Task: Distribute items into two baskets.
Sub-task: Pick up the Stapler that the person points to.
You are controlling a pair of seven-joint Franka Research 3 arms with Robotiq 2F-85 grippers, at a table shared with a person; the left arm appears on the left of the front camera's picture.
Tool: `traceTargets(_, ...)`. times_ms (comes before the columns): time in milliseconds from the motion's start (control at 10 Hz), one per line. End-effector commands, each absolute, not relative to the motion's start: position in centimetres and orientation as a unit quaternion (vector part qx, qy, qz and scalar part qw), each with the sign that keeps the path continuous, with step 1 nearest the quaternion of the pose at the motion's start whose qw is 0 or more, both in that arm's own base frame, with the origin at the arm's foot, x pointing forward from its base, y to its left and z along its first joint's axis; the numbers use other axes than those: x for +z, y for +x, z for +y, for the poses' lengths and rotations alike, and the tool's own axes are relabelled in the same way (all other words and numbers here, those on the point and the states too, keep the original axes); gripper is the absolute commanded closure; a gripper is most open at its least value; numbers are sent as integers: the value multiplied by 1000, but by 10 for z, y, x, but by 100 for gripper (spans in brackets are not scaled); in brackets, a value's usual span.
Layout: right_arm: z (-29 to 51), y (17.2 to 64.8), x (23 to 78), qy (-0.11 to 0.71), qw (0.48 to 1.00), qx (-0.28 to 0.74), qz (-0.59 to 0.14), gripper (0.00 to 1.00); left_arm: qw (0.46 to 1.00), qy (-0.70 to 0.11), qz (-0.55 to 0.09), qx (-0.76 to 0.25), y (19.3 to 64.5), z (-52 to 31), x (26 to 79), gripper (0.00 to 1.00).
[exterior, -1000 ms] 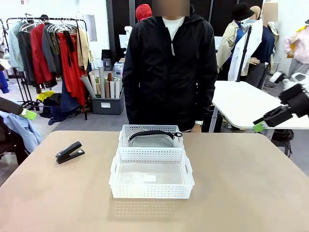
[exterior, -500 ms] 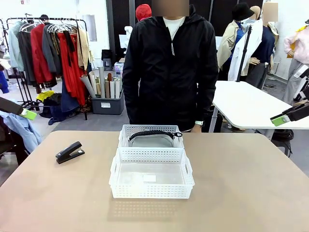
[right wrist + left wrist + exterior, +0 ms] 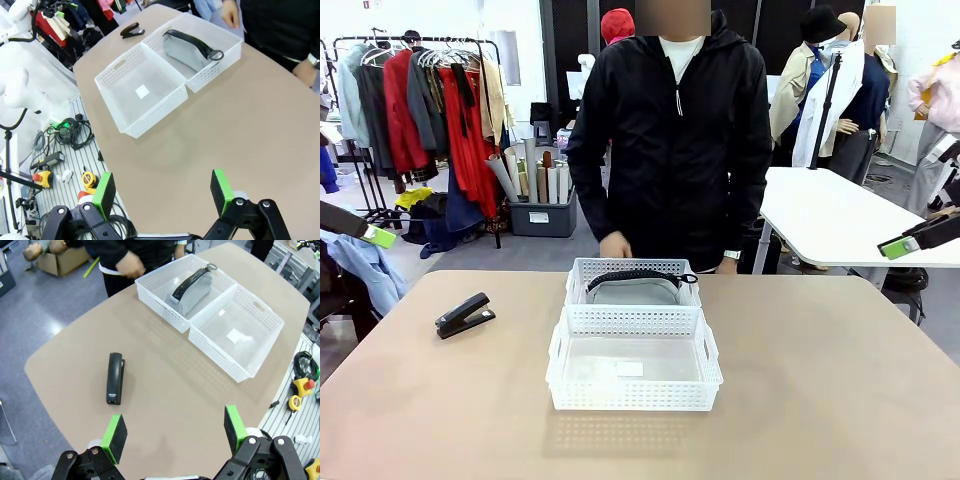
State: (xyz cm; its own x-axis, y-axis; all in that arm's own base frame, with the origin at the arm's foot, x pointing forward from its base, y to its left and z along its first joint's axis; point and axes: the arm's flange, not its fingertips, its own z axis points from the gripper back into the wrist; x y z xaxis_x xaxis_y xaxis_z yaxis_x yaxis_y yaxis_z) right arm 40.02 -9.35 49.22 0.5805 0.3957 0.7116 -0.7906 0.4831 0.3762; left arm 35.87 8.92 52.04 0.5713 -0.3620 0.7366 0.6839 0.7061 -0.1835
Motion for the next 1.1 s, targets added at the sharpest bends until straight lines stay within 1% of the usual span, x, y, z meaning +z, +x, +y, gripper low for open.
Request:
traceTargets(0,-94,399,492,356,814,363,-280,0,852,-239,-353,-305,358,90,520,0)
traceTargets(1000,-94,399,492,356,814,363,-280,0,852,-239,-353,-305,358,90,520,0)
